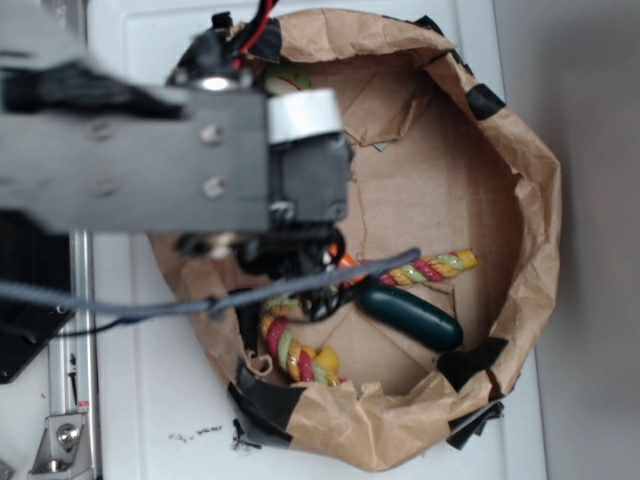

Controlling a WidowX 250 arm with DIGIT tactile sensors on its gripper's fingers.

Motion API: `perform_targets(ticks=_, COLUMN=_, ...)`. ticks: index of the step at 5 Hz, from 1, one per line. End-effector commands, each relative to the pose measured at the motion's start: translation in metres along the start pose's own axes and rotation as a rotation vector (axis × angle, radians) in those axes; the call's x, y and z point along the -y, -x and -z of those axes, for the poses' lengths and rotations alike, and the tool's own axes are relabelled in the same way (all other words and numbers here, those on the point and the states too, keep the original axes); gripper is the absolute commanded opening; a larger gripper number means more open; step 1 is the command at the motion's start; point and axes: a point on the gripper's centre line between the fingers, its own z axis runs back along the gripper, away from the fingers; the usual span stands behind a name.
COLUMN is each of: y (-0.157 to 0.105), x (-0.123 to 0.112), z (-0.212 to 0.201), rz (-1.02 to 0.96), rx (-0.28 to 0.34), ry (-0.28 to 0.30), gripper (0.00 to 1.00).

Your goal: Grab the green animal.

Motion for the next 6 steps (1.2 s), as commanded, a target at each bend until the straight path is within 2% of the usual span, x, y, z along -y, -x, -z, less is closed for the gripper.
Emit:
perform_targets(ticks=1, y=-0.006, x=-0.012, z=-0.005, rz=-0.021, rx=0.028, ry=0.012, gripper=1.00)
perform_targets(ticks=2, y=-0.006, x=-0.012, z=-0.005, rz=-0.021, rx=0.028, ry=0.012, gripper=1.00)
perform_targets(ticks=3, y=-0.026, x=-0.015, z=0.015, rz=-0.023, rx=0.077, ry=-0.042, gripper=1.00)
perform_targets(ticks=4, y=-0.027, x=-0.021, z=0.017, rz=0.007, rx=0.108, ry=-0.054, gripper=1.00)
perform_targets(ticks=5, y=-0.022, x=-0.035, z=0.014, rz=0.020, rx=0.154, ry=-0.048, gripper=1.00)
perform_targets(ticks=6, y=-0.031, x=-0.052, z=0.027, rz=0.036, rx=0.179, ry=0.015, gripper=1.00)
